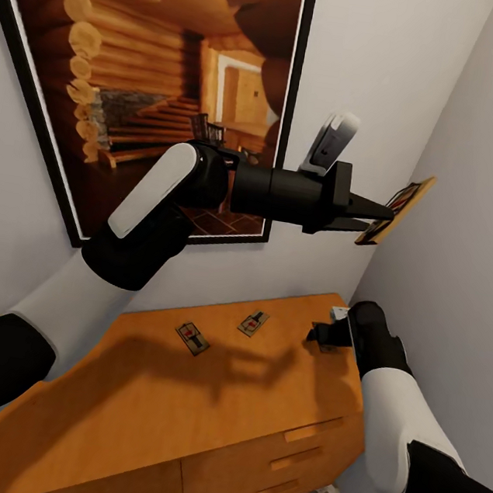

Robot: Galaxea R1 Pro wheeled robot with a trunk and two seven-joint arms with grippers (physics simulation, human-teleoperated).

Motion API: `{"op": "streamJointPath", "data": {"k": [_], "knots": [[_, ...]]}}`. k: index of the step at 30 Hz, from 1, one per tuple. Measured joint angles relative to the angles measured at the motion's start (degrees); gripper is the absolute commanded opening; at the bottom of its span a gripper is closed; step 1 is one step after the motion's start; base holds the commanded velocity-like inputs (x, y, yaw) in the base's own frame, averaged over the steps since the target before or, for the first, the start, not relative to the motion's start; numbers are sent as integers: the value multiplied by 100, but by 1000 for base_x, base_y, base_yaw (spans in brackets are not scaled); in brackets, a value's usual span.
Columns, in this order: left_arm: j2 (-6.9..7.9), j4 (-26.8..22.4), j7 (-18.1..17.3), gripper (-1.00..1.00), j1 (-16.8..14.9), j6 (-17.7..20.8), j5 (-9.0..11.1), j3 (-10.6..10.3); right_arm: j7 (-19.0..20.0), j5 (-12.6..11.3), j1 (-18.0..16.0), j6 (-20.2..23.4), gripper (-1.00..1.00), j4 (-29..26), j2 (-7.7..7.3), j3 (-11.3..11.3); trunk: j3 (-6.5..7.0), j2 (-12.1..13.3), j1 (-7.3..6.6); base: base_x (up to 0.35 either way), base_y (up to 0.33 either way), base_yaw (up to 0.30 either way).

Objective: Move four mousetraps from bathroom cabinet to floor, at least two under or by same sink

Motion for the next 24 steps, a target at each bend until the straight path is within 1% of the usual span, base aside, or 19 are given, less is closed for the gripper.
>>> {"op": "streamJointPath", "data": {"k": [11, 12, 13, 24], "knots": [[-9, 0, 0, -100, 0, 0, 0, 0, -10, 32, 0, -23, 100, 5, -13, -32, 0, 0, 0, 0, 0, 0], [-9, -2, 0, -100, -1, 0, 0, 0, -11, 37, 0, -24, -100, 6, -12, -32, 0, 0, 0, 0, 0, 0], [-9, -2, 1, -100, -1, 0, -1, 0, -22, 111, 0, -44, -100, 14, -14, -29, 0, 1, 1, 0, 0, 0], [-5, -9, 1, -100, 0, 0, 0, 0, -6, 129, 0, -52, -100, 18, -14, -28, 0, 0, 0, 0, 0, 0]]}}
